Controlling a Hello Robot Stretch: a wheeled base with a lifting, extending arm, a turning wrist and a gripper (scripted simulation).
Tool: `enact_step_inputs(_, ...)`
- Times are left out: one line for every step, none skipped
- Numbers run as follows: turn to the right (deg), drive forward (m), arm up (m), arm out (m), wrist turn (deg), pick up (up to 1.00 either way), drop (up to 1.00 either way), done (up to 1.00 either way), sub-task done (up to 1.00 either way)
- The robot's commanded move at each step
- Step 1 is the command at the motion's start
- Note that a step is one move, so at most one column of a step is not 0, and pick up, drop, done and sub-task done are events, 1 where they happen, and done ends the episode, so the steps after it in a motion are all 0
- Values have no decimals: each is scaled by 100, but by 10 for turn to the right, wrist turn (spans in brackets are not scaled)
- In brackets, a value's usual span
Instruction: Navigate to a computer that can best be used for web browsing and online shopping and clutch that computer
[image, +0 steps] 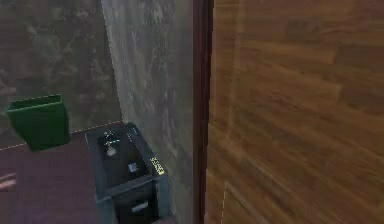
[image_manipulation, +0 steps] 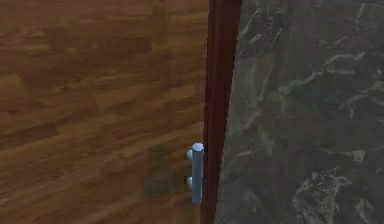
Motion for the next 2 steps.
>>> enact_step_inputs(60,0,0,0,0,0,0,0,0)
enact_step_inputs(0,5,0,0,0,0,0,0,0)
